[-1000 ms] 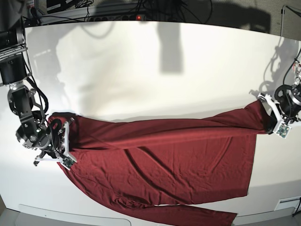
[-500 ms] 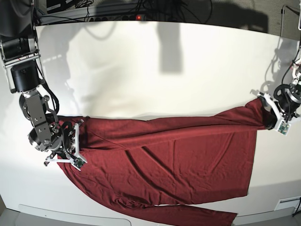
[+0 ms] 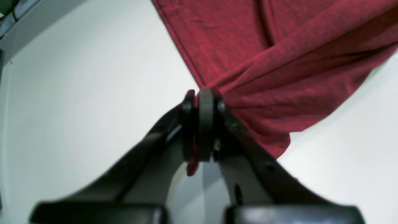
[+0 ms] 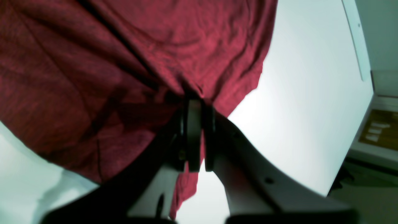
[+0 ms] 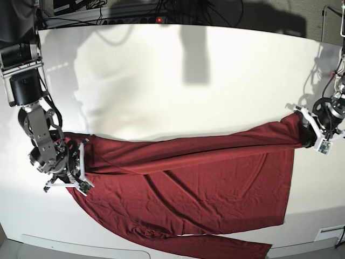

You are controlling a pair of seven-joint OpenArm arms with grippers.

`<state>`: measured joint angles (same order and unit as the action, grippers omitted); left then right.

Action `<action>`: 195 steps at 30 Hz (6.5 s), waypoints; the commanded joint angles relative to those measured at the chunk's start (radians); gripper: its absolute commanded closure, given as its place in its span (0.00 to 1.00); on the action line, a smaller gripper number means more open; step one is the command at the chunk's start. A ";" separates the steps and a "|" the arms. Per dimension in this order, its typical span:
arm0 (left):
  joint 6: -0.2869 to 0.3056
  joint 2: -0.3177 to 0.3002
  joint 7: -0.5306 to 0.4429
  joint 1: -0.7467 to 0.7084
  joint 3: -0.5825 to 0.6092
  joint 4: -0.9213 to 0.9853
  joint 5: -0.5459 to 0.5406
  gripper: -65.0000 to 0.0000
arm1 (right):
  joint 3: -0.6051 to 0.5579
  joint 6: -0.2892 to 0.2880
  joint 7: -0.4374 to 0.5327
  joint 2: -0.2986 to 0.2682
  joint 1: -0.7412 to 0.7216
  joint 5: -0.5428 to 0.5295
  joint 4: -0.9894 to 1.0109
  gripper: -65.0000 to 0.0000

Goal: Fold the T-shirt properly
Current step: 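Drag the held shirt edge with both grippers away from the robot, then pull the shirt edge back toward the robot with both grippers, stretching it flat, then release the shirt with the left gripper and move it along the shirt's side edge, then grasp the shirt's side edge with the left gripper and lower the right gripper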

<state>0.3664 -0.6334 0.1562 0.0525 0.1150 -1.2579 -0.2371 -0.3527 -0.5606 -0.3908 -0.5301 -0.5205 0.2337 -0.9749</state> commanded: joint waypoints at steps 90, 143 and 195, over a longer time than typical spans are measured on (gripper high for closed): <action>0.066 0.167 0.101 -0.567 -0.423 0.005 -0.058 1.00 | 0.307 -0.091 -0.159 -0.243 1.030 -0.731 -0.571 1.00; 0.002 0.167 0.079 -0.582 -0.599 -0.477 -0.037 0.88 | 0.615 -0.064 -0.154 -0.177 1.026 -0.770 -0.826 1.00; 0.121 0.270 -0.177 0.662 -0.263 1.023 0.317 0.72 | 0.614 -0.064 -0.350 -0.143 0.933 -0.788 -0.826 0.69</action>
<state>0.4847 -0.3523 -0.0143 0.6846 -0.1478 -0.2222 0.0856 0.2527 -0.6250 -0.7502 -0.6563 0.4183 -0.5495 -1.7866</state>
